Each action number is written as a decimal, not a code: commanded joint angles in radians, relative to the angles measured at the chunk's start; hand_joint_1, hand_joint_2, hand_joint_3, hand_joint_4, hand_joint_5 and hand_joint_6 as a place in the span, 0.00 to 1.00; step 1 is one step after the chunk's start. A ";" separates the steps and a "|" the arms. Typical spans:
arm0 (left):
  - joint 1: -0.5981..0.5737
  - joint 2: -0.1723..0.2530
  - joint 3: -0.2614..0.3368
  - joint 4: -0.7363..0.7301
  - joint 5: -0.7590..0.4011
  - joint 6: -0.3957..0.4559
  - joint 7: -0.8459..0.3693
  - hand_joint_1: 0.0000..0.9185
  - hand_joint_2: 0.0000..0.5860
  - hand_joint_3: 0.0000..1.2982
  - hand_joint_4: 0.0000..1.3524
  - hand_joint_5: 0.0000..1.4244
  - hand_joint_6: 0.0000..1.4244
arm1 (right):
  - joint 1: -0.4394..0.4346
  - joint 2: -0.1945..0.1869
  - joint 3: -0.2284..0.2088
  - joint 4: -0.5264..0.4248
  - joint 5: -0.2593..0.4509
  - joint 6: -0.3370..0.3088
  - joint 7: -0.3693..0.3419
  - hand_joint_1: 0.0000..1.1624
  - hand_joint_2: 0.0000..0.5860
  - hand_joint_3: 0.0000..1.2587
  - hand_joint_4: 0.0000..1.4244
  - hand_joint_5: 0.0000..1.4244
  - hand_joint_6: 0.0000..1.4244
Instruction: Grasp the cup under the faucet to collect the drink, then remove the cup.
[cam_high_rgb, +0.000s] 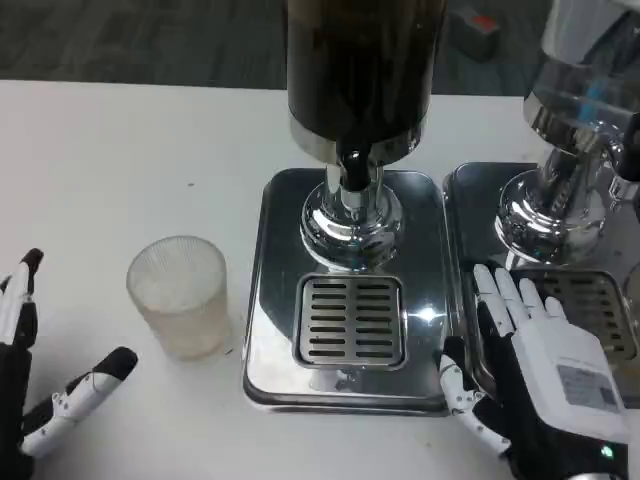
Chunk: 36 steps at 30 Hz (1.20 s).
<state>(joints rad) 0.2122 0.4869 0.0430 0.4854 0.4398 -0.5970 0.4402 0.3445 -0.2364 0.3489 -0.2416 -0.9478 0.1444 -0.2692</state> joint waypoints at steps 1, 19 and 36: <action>-0.059 -0.003 -0.029 0.105 0.004 -0.054 -0.009 0.00 0.00 0.00 0.00 0.00 0.00 | 0.001 0.003 -0.010 -0.009 0.003 0.008 0.005 0.19 0.94 0.01 0.00 0.00 0.00; -0.284 -0.061 -0.124 0.331 -0.001 -0.053 -0.065 0.00 0.00 0.00 0.00 0.00 0.00 | -0.003 0.021 -0.009 -0.009 0.005 0.017 0.022 0.19 0.94 0.01 0.00 0.00 0.00; -0.438 -0.071 -0.158 0.525 -0.059 -0.155 -0.195 0.14 0.00 0.00 0.00 0.06 0.01 | -0.002 0.042 -0.006 -0.005 0.006 0.035 0.025 0.19 0.93 0.02 0.00 0.00 0.01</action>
<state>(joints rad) -0.2122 0.4234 -0.1007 0.9835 0.3935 -0.7239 0.2785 0.3417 -0.2008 0.3436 -0.2422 -0.9472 0.1699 -0.2484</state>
